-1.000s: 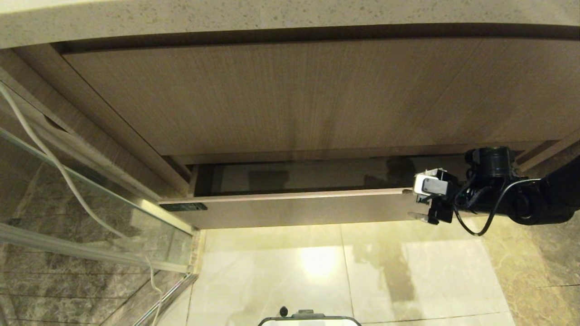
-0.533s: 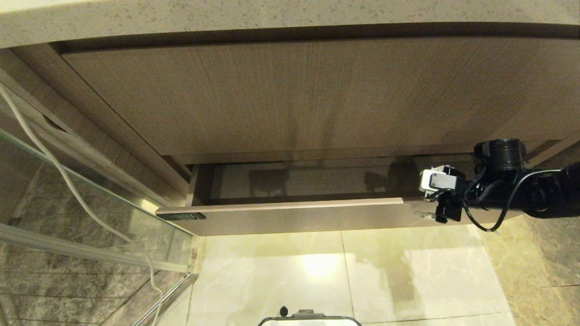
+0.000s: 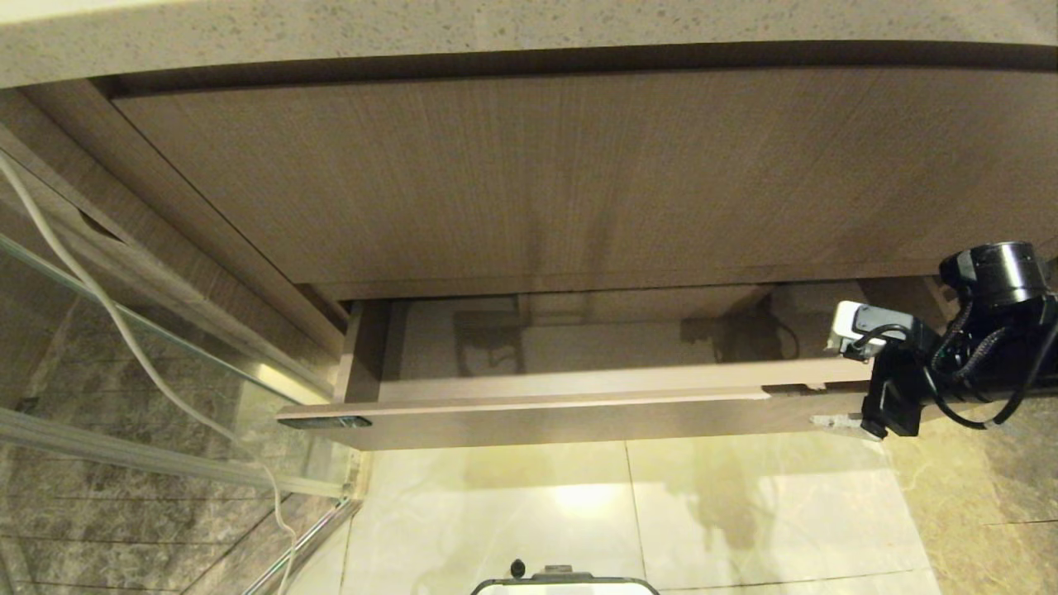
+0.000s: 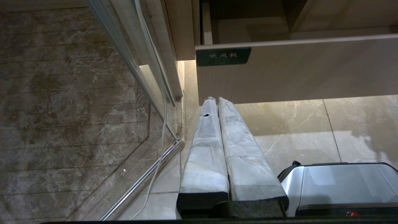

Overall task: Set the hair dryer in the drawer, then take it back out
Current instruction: Pull open the drawer

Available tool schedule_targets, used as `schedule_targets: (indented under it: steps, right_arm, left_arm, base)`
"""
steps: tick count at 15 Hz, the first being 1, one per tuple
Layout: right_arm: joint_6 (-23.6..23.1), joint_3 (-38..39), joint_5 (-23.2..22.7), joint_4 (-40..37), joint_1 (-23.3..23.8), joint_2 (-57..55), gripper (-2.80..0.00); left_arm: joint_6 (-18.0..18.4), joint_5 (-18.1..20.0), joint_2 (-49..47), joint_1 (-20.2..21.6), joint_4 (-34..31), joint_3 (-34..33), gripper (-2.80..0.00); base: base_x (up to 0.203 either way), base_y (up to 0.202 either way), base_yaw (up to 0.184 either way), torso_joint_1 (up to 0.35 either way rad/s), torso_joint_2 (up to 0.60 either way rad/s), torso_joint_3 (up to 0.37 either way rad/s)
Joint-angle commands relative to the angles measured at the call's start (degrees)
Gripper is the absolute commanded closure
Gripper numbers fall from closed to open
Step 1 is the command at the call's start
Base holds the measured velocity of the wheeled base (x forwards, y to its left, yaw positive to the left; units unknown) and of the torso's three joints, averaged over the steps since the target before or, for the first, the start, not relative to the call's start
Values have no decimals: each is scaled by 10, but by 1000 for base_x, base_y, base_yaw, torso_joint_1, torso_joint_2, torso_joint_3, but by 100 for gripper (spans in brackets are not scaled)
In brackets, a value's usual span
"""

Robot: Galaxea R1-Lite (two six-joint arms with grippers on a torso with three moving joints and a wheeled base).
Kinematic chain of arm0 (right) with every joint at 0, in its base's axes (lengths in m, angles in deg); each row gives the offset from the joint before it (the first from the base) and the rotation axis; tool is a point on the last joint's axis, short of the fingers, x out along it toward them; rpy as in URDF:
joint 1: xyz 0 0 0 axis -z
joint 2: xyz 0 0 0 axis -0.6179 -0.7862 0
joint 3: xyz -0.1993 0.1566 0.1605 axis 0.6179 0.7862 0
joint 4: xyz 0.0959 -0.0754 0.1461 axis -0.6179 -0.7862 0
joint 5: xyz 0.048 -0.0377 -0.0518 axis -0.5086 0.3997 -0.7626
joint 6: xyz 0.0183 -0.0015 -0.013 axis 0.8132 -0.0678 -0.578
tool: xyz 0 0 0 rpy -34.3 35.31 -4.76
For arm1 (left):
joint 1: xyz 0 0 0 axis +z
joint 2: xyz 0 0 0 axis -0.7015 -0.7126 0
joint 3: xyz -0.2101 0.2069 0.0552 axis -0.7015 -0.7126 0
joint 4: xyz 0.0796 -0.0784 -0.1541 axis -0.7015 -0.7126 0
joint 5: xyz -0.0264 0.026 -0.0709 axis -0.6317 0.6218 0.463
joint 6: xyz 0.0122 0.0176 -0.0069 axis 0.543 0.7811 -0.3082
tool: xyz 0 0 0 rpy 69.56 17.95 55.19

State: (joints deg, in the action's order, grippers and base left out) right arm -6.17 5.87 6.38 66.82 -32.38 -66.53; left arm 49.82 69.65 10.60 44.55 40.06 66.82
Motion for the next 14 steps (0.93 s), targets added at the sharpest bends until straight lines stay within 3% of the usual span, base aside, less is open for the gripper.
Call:
schedule_targets:
  steps: [1, 13, 14]
  right_arm:
    - [35, 28, 11, -5, 2, 81, -280]
    - [222, 187, 21, -8, 35, 273, -280]
    - [238, 201, 20, -8, 43, 284, 0]
  left_arm:
    - [0, 0, 1, 0, 0, -1, 0]
    - [0, 0, 0, 0, 0, 0, 0]
    - [0, 0, 0, 0, 0, 0, 0]
  base:
    - [0, 0, 0, 0, 0, 0]
    - [0, 0, 0, 0, 0, 0]
    - [0, 0, 0, 0, 0, 0]
